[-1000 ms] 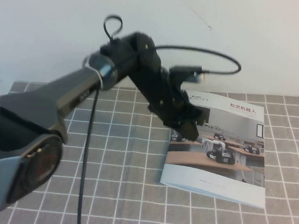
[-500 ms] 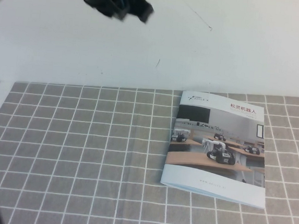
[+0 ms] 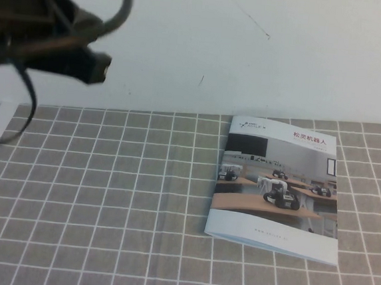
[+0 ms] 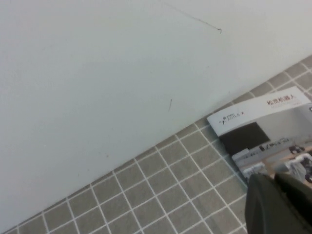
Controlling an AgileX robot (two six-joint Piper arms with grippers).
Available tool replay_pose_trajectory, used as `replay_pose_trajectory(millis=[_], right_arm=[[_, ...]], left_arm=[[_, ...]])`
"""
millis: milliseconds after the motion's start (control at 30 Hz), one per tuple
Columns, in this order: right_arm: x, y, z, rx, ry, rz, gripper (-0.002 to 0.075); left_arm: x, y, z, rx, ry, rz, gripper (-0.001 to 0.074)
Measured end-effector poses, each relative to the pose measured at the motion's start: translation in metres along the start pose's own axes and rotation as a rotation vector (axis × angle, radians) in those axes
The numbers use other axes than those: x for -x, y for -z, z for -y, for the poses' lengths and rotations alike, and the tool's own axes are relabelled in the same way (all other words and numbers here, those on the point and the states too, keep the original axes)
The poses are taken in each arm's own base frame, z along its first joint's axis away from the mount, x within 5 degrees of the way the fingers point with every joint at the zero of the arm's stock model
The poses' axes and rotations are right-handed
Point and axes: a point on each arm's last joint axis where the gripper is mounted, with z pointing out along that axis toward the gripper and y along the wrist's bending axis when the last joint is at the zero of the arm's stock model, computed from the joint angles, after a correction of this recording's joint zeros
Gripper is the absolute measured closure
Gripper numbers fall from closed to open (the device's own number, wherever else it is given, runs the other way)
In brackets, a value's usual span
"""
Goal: Close book
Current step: 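Close the open booklet and leave it lying on the table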
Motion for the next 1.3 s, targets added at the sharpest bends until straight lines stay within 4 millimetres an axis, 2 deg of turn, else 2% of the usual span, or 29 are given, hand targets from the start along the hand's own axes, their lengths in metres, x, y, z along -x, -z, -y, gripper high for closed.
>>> replay_pose_trajectory(millis=[167,333,500,867,1133,1200,1300], right_arm=[[-0.027,-0.008,-0.012,0.022,-0.055,0.038,0.0729],[-0.038,-0.014,-0.018,0.056,-0.089,0.021,0.0729],[-0.037,-0.013,-0.02,0.078,-0.115,0.029,0.0729],[-0.037,-0.014,-0.021,0.082,-0.121,0.03,0.0729],[-0.037,-0.014,-0.021,0.083,-0.122,0.031,0.0729],[-0.037,-0.014,-0.021,0.084,-0.124,0.032,0.0729],[-0.037,-0.014,-0.021,0.084,-0.124,0.032,0.0729]], left_arm=[[-0.066,0.005,0.008,-0.005,0.029,0.155,0.0736],[-0.108,0.006,0.013,-0.005,0.051,0.242,0.0737],[-0.14,-0.004,0.017,-0.012,0.06,0.164,0.0737],[-0.169,-0.011,0.02,-0.024,0.069,-0.044,0.0737],[-0.179,-0.017,0.021,-0.03,0.067,-0.147,0.0737],[-0.178,-0.014,0.02,-0.026,0.073,-0.138,0.0737],[-0.173,0.002,0.016,-0.003,0.062,-0.075,0.0737]])
